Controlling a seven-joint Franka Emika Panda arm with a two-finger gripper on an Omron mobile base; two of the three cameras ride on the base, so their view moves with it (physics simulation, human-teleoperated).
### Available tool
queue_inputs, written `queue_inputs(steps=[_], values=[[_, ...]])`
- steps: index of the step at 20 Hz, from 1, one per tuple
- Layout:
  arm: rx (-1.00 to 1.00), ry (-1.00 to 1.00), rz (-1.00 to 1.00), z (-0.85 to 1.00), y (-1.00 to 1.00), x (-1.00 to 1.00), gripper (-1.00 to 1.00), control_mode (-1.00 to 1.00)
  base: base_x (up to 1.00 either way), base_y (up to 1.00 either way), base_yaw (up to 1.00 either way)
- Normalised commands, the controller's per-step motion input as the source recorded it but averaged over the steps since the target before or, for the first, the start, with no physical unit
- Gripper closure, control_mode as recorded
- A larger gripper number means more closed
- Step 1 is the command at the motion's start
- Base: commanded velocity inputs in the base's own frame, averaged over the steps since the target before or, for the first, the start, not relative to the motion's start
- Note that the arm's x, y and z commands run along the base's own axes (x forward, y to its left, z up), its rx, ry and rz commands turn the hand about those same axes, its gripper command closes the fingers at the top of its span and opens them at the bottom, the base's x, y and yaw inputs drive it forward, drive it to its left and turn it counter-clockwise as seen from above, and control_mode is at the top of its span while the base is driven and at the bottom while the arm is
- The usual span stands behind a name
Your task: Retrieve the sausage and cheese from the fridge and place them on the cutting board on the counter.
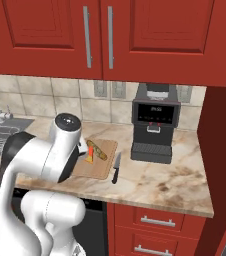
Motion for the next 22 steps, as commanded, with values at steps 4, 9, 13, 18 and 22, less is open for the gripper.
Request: queue_inputs(steps=[4,9,13,18,22], values=[[-0.04,0.01,0.36,-0.42,0.07,0.44,1.0,-1.0,0.0,0.0,0.0],[0.0,0.01,0.04,-0.35,-0.03,0.35,1.0,-1.0,0.0,0.0,0.0],[0.0,0.02,-0.02,-0.43,-0.06,0.21,1.0,-1.0,0.0,0.0,0.0],[0.0,0.06,-0.01,-0.53,-0.12,0.18,1.0,-1.0,0.0,0.0,0.0],[0.0,0.01,0.0,-0.35,-0.24,0.31,1.0,-1.0,0.0,0.0,0.0]])
